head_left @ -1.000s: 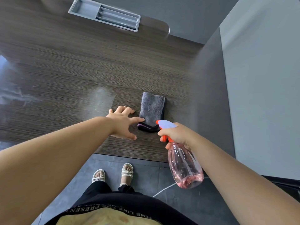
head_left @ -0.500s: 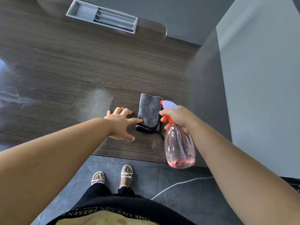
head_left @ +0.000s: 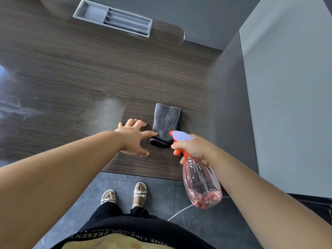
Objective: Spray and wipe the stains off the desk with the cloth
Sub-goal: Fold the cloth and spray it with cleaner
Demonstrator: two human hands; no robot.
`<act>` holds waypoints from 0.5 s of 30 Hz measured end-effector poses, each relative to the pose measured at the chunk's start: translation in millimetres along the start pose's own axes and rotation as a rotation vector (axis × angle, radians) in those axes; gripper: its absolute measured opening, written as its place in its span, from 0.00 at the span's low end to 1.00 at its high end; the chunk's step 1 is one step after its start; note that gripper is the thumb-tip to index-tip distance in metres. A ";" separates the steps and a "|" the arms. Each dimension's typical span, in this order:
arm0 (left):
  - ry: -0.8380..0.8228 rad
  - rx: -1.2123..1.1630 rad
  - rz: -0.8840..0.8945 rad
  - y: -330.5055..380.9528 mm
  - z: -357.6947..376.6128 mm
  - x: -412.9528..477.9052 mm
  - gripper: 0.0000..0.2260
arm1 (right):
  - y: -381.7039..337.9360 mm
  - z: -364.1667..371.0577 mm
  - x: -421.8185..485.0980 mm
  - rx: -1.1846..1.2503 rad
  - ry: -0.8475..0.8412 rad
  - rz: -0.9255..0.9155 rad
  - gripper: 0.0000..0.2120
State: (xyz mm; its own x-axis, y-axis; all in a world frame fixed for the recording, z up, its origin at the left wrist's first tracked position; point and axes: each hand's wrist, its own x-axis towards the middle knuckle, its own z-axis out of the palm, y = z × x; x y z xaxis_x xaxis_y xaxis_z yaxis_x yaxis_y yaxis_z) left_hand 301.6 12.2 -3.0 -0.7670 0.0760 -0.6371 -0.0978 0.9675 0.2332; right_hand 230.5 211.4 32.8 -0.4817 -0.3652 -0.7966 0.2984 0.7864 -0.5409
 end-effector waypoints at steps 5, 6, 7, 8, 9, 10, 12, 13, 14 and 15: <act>0.004 0.005 -0.001 0.6 0.0 -0.4 0.35 | -8.3 3.7 0.4 0.073 0.050 -0.064 0.20; 0.002 0.003 -0.001 0.8 -0.3 -0.4 0.34 | -9.8 3.9 1.2 0.092 0.073 -0.068 0.20; 0.001 0.002 -0.002 0.8 -0.5 -0.7 0.34 | -10.7 3.7 1.8 0.118 0.087 -0.071 0.20; 0.001 -0.001 -0.003 0.8 -0.7 -0.8 0.34 | -11.7 2.9 1.6 0.149 0.096 -0.074 0.20; 0.001 -0.002 -0.003 0.7 -1.1 -1.1 0.34 | -12.2 2.2 2.0 0.178 0.108 -0.077 0.20; 0.001 -0.001 -0.003 0.8 -1.0 -1.2 0.34 | -12.0 1.0 2.0 0.197 0.123 -0.077 0.19; 0.004 0.002 -0.002 1.2 -0.9 -1.1 0.34 | -10.3 -1.8 1.3 0.209 0.151 -0.078 0.19; 0.005 0.001 -0.001 1.5 -0.8 -1.2 0.34 | -8.6 -3.2 0.7 0.206 0.150 -0.079 0.20; 0.007 -0.001 -0.001 1.3 -0.6 -1.2 0.34 | -6.6 -4.3 -0.3 0.205 0.140 -0.081 0.20; 0.009 -0.002 0.000 1.1 -0.6 -1.2 0.34 | -4.4 -6.0 -1.8 0.207 0.132 -0.083 0.19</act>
State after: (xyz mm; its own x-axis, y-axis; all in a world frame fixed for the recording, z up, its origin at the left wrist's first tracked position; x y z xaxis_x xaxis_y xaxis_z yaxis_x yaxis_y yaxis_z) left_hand 302.1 13.0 -1.5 -0.7724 0.0740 -0.6308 -0.0991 0.9670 0.2348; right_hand 225.1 211.6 38.2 -0.6109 -0.3450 -0.7126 0.4091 0.6331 -0.6572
